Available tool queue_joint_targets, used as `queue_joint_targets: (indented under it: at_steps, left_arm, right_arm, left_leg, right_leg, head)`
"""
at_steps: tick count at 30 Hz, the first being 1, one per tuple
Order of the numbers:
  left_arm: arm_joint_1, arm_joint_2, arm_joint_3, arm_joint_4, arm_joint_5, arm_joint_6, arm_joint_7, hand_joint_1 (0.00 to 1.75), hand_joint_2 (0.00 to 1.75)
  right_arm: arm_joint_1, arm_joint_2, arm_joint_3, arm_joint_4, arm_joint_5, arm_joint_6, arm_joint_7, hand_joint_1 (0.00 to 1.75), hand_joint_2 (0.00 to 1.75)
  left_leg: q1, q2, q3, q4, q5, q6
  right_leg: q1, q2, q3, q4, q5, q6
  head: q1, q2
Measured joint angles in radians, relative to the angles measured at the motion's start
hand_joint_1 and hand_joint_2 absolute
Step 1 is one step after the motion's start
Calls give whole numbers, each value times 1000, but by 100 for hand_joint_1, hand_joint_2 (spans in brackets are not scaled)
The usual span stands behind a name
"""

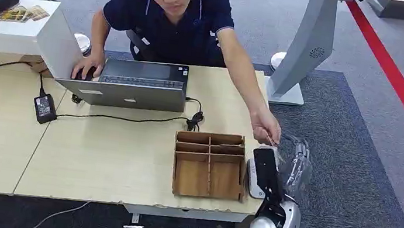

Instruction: Pass the card to the sensor for recognition and then transmit it.

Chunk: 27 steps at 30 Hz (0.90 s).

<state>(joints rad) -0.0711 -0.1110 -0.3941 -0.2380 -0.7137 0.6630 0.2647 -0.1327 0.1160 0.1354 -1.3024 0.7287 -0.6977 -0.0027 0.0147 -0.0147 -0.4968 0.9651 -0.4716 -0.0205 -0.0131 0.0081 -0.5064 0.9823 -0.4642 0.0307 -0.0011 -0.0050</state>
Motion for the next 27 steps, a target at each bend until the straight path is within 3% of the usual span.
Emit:
queue_joint_targets:
  at_steps: [27]
  left_arm:
    - [0, 1, -16, 0, 13, 0, 8, 0, 0]
  right_arm:
    - [8, 0, -1, 13, -7, 0, -2, 175, 175]
  left_leg:
    - [0, 0, 0, 0, 0, 0]
  right_leg:
    - [0, 0, 0, 0, 0, 0]
  head:
    - [0, 0]
